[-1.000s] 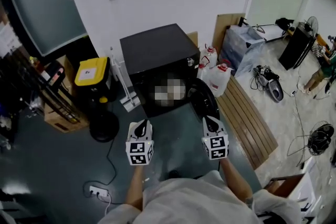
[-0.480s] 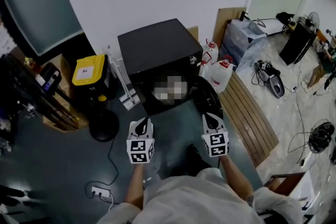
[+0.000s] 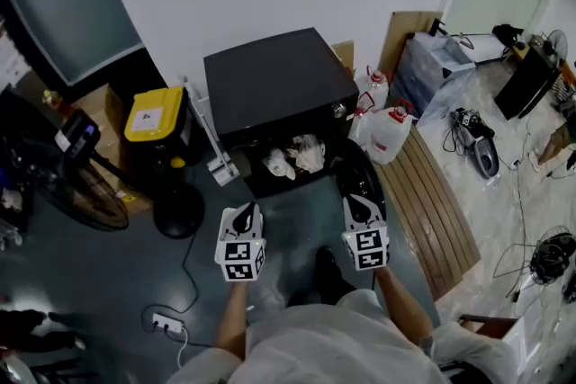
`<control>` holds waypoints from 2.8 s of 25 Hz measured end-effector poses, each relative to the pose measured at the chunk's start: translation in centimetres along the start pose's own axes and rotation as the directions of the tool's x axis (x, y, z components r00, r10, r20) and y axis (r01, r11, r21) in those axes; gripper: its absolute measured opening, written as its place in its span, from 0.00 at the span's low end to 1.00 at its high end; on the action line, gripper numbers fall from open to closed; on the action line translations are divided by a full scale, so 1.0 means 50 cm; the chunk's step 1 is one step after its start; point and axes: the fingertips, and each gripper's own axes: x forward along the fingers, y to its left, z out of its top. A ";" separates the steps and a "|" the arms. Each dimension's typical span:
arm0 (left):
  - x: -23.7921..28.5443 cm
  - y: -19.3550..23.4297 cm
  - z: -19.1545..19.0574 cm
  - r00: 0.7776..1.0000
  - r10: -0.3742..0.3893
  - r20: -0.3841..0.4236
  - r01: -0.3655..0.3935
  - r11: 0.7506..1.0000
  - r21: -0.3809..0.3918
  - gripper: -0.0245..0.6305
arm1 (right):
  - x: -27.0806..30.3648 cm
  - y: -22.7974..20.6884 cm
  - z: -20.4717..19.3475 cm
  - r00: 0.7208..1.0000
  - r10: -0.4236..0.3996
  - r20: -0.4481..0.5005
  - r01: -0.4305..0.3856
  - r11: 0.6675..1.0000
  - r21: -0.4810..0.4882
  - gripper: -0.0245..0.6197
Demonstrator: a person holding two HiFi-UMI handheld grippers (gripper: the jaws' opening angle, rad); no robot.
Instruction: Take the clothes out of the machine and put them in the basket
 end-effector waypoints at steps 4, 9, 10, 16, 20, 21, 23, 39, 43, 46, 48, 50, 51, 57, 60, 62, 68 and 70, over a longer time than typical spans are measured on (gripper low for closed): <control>0.084 0.003 0.024 0.999 0.041 -0.017 -0.041 0.999 -0.014 0.07 | 0.083 -0.052 0.008 0.998 0.058 -0.019 -0.058 0.998 -0.002 0.07; 0.167 0.010 0.034 0.994 0.098 -0.050 -0.100 0.994 -0.034 0.07 | 0.185 -0.093 0.018 0.991 0.133 -0.033 -0.133 0.991 0.002 0.07; 0.181 0.011 0.032 0.992 0.108 -0.057 -0.111 0.993 -0.037 0.07 | 0.204 -0.098 0.020 0.988 0.148 -0.034 -0.148 0.989 0.003 0.07; 0.251 0.034 0.006 0.981 0.165 -0.099 -0.171 0.984 -0.053 0.07 | 0.310 -0.119 0.003 0.974 0.220 -0.056 -0.220 0.976 0.004 0.07; 0.290 0.046 -0.012 0.976 0.189 -0.109 -0.196 0.979 -0.056 0.07 | 0.366 -0.128 -0.024 0.965 0.250 -0.076 -0.251 0.968 -0.001 0.07; 0.298 0.049 -0.016 0.975 0.193 -0.111 -0.200 0.978 -0.058 0.07 | 0.378 -0.128 -0.032 0.963 0.257 -0.082 -0.258 0.966 -0.003 0.07; 0.309 0.055 -0.031 0.972 0.200 -0.124 -0.208 0.976 -0.062 0.07 | 0.398 -0.123 -0.047 0.958 0.271 -0.094 -0.272 0.962 -0.003 0.07; 0.404 0.141 -0.282 0.978 0.086 -0.188 -0.105 0.990 -0.095 0.07 | 0.539 -0.022 -0.253 0.966 0.208 -0.154 -0.211 0.977 -0.004 0.07; 0.431 0.158 -0.365 0.979 0.042 -0.197 -0.061 0.994 -0.091 0.07 | 0.578 -0.003 -0.340 0.973 0.159 -0.168 -0.160 0.987 0.007 0.07; 0.449 0.170 -0.433 0.978 0.023 -0.209 -0.044 0.995 -0.094 0.07 | 0.600 0.010 -0.404 0.973 0.139 -0.182 -0.140 0.990 0.004 0.07; 0.461 0.176 -0.479 0.977 0.017 -0.214 -0.039 0.994 -0.100 0.07 | 0.612 0.016 -0.450 0.973 0.127 -0.193 -0.129 0.992 0.000 0.07; 0.477 0.180 -0.520 0.977 0.008 -0.212 -0.028 0.995 -0.093 0.07 | 0.624 0.022 -0.497 0.972 0.117 -0.204 -0.120 0.993 -0.003 0.07; 0.485 0.180 -0.542 0.977 0.000 -0.212 -0.019 0.996 -0.088 0.07 | 0.629 0.026 -0.521 0.971 0.114 -0.210 -0.118 0.993 -0.007 0.07; 0.529 0.171 -0.659 0.974 -0.028 -0.225 0.006 0.995 -0.100 0.07 | 0.664 0.035 -0.656 0.964 0.094 -0.251 -0.100 0.995 -0.011 0.07; 0.546 0.162 -0.691 0.975 -0.036 -0.221 0.012 0.994 -0.106 0.07 | 0.683 0.042 -0.706 0.960 0.094 -0.263 -0.099 0.995 -0.009 0.07; 0.555 0.154 -0.709 0.973 -0.043 -0.225 0.020 0.994 -0.104 0.07 | 0.698 0.042 -0.733 0.959 0.087 -0.269 -0.094 0.995 -0.013 0.07; 0.592 0.146 -0.729 0.977 -0.061 -0.206 0.036 0.992 -0.120 0.07 | 0.777 0.027 -0.770 0.970 0.059 -0.236 -0.063 0.998 -0.008 0.08; 0.602 0.148 -0.742 0.976 -0.062 -0.208 0.038 0.992 -0.118 0.07 | 0.821 0.017 -0.778 0.975 0.052 -0.215 -0.052 0.999 0.006 0.28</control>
